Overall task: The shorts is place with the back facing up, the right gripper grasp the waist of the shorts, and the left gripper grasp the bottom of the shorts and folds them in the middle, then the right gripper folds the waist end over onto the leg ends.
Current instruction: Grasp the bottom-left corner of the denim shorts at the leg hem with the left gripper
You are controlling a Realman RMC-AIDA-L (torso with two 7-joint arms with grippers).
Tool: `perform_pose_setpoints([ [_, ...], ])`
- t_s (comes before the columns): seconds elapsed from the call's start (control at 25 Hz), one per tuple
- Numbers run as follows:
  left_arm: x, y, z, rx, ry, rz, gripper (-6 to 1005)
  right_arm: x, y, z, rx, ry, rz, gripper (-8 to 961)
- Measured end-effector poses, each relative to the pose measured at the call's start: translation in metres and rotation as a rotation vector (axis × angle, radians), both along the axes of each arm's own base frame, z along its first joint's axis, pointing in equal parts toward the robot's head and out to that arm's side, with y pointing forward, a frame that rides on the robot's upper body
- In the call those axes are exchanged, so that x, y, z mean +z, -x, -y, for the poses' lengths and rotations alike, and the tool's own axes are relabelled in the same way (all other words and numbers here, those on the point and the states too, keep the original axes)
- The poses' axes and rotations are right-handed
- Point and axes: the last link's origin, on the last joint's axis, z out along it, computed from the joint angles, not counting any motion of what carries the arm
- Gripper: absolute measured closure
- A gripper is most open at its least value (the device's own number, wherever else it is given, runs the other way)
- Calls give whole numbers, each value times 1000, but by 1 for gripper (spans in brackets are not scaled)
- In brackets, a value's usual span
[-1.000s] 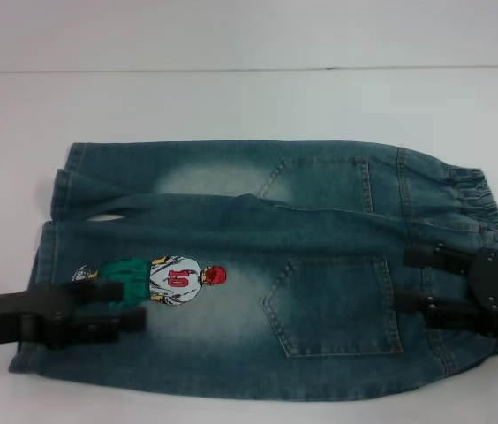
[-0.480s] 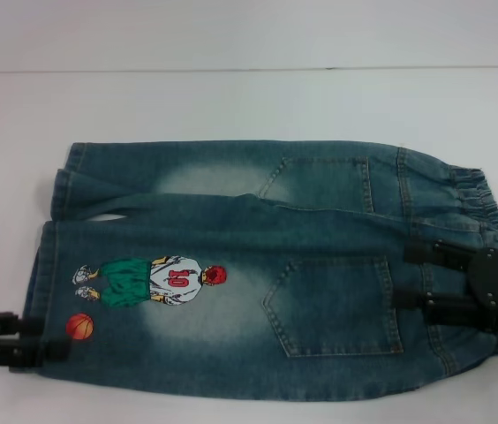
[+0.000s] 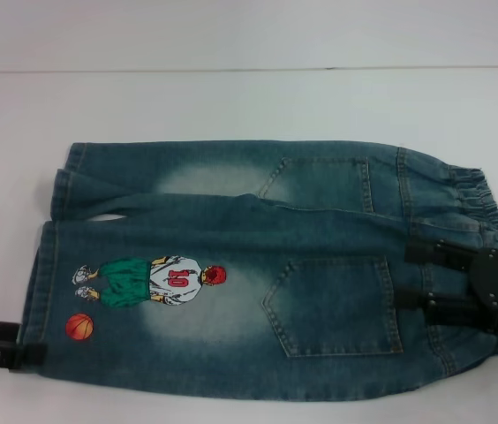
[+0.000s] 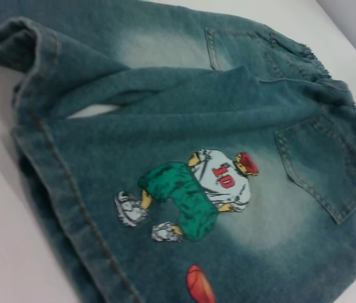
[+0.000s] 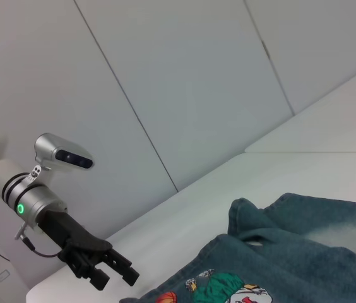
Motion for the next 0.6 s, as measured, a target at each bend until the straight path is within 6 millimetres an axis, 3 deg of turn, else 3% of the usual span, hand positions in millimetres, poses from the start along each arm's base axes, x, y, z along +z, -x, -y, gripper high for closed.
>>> perform_pose_setpoints([
  [0.6,5,3,-12,44,41,-99,81,7,-7,5,-27,-25,-8,28],
])
